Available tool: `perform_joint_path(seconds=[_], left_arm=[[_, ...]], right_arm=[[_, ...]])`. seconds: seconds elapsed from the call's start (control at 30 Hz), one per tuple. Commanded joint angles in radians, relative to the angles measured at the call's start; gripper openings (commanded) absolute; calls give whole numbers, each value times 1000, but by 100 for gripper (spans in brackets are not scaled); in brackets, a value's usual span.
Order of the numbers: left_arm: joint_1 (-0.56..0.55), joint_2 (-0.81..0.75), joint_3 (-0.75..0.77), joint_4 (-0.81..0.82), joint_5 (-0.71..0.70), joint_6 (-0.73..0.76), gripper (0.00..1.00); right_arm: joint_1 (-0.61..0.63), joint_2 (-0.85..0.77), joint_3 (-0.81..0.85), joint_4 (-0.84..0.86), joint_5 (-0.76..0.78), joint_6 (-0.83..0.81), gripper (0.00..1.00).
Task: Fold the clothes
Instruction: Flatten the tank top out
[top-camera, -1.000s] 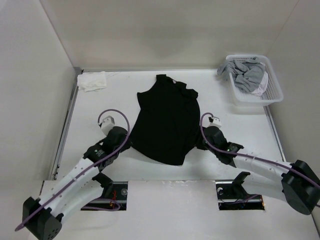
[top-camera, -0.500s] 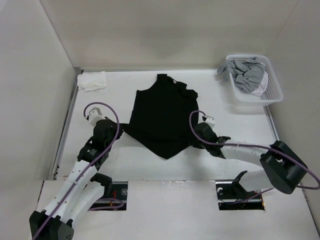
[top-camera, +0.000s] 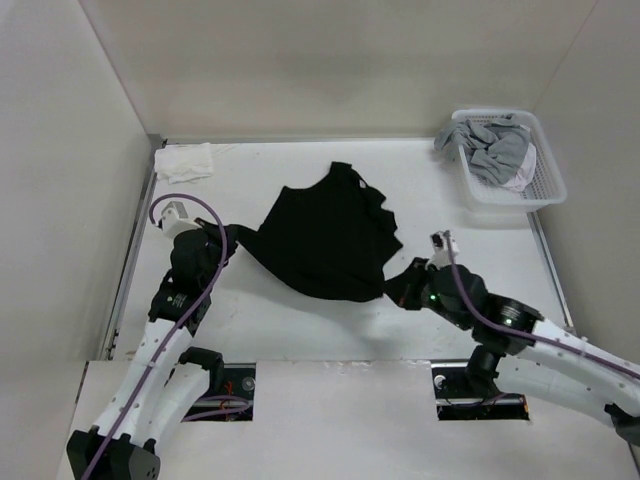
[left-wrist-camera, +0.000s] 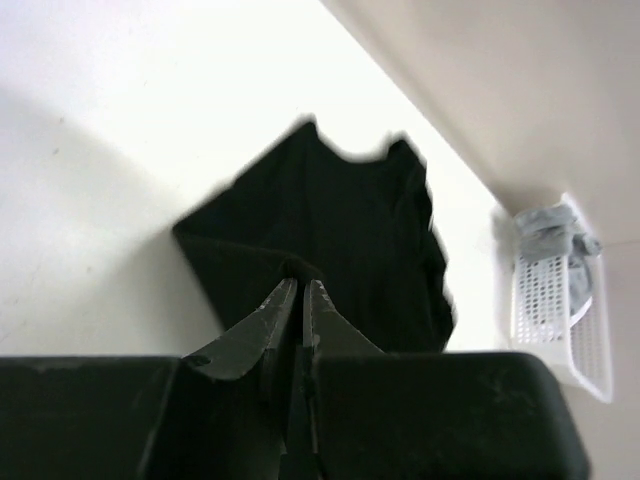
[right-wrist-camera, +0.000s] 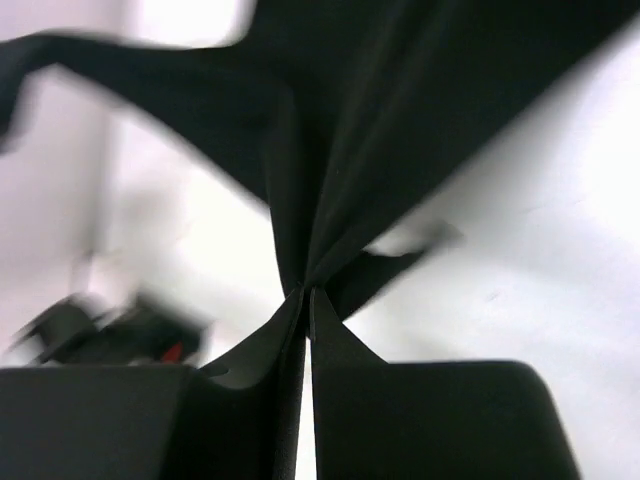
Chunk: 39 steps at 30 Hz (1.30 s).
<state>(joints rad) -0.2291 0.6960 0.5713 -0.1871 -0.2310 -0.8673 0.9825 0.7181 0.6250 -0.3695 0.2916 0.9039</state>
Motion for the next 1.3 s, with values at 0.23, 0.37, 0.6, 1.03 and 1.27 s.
perform_joint_path(seconds=[0.23,0.37,0.6,1.03,1.27], left_arm=[[21,71,24,117,36,-7,3],[29,57,-19,101,36,-3,3],[34,79,-63,109,47,-2,4],[12,23,-198,146,110,5,4],[-5,10,-214,166,156,-4,4]], right_arm=[[-307,341,-10,174,-291,-154,8],[-344,588,88,247,-305,-230,12],[-436,808,289,327,-234,-264,28],[-96,391,-62,121,-20,13,9],[52,484,-44,77,50,128,46]])
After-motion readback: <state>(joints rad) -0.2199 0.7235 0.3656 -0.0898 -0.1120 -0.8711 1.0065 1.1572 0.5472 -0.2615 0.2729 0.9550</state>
